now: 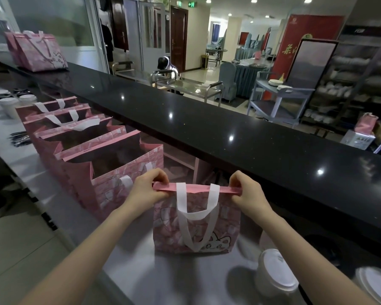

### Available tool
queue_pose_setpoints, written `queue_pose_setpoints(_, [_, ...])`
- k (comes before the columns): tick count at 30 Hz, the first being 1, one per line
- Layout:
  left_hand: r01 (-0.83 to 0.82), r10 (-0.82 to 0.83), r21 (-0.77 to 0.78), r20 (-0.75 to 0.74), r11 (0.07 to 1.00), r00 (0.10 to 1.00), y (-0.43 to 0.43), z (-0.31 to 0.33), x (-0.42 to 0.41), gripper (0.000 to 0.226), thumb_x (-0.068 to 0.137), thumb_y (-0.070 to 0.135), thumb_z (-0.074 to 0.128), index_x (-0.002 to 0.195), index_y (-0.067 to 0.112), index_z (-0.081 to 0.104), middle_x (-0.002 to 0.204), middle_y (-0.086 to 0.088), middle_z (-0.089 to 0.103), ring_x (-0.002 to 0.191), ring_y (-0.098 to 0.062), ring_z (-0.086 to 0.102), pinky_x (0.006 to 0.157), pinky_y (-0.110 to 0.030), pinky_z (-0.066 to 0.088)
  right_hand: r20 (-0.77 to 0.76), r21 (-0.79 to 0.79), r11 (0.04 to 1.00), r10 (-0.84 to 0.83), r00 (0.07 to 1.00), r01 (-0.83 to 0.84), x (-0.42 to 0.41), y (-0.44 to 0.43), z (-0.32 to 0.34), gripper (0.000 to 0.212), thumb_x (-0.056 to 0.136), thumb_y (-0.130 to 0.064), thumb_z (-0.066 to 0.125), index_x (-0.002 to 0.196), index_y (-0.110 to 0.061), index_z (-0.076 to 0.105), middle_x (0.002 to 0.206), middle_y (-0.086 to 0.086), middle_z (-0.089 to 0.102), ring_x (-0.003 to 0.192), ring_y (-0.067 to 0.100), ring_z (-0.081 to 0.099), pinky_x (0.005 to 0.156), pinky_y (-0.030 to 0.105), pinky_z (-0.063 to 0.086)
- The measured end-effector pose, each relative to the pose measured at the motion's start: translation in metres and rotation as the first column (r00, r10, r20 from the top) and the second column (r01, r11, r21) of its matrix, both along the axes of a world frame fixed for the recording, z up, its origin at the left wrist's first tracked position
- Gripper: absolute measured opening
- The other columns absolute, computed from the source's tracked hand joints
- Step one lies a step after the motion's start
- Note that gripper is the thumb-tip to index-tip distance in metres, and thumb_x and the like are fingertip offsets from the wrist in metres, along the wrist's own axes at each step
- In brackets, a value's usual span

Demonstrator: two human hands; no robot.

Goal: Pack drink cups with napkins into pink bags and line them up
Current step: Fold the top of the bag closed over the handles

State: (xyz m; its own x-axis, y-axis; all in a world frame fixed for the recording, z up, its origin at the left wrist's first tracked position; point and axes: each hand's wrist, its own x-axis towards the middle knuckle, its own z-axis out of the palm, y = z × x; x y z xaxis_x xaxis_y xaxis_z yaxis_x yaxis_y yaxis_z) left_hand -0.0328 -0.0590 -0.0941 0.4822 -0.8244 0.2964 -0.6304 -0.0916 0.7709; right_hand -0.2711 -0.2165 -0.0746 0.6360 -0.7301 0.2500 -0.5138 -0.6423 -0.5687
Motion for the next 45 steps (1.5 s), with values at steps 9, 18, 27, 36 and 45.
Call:
queue_pose_setpoints(9, [-0.045,0.01,-0.064,-0.469,0.997,0.883,0.0,-0.014,0.001,0.023,0.077,-0.007,0.073,0.074,0.01,0.058,0.086,0.0,0.073,0.087,-0.015,0.07,0.072,-0.021,0.056,0.079,-0.07,0.997,-0.023,0.997,0.028,-0.007,-0.003,-0.015,0.035,0.07,0.01,0.06,0.073,-0.024,0.053,0.076,-0.011,0.055,0.075,0.008,0.055,0.067,0.03,0.05])
queue_pose_setpoints(18, [-0.008,0.004,-0.032,-0.139,0.999,0.99,-0.003,-0.001,0.003,0.028,0.073,-0.004,0.077,0.067,0.023,0.072,0.08,0.004,0.073,0.084,-0.011,0.068,0.079,-0.022,0.054,-0.012,-0.17,0.985,0.016,1.0,-0.018,-0.01,-0.005,-0.011,0.026,0.074,0.008,0.06,0.078,-0.017,0.053,0.081,-0.005,0.052,0.073,0.018,0.053,0.064,0.045,0.051])
queue_pose_setpoints(27, [0.055,-0.055,0.02,-0.038,0.998,0.998,-0.002,0.006,0.01,0.029,0.072,-0.01,0.076,0.063,0.018,0.072,0.082,0.01,0.071,0.082,-0.001,0.066,0.074,-0.014,0.053,-0.132,-0.378,0.92,0.062,0.989,-0.108,-0.017,-0.004,-0.01,0.014,0.081,0.0,0.064,0.081,-0.011,0.055,0.085,0.001,0.054,0.071,0.02,0.049,0.054,0.037,0.045])
queue_pose_setpoints(36, [0.183,-0.18,0.051,0.558,0.982,0.81,0.007,0.006,-0.001,0.013,0.076,0.007,0.078,0.083,0.017,0.074,0.09,0.004,0.071,0.077,-0.012,0.065,0.074,-0.033,0.059,-0.256,-0.378,0.899,0.129,0.958,-0.222,-0.024,-0.007,-0.012,0.01,0.088,-0.012,0.066,0.097,-0.01,0.064,0.102,0.001,0.056,0.089,0.019,0.054,0.069,0.034,0.051])
queue_pose_setpoints(45, [0.172,-0.205,0.111,0.508,0.979,0.836,0.0,0.009,-0.001,0.018,0.08,0.017,0.075,0.097,0.02,0.072,0.096,0.007,0.07,0.085,-0.009,0.065,0.082,-0.028,0.055,-0.217,-0.144,0.979,0.112,0.97,-0.145,-0.009,-0.006,0.01,0.017,0.083,-0.009,0.065,0.093,-0.016,0.053,0.09,-0.001,0.064,0.082,0.021,0.061,0.071,0.038,0.052])
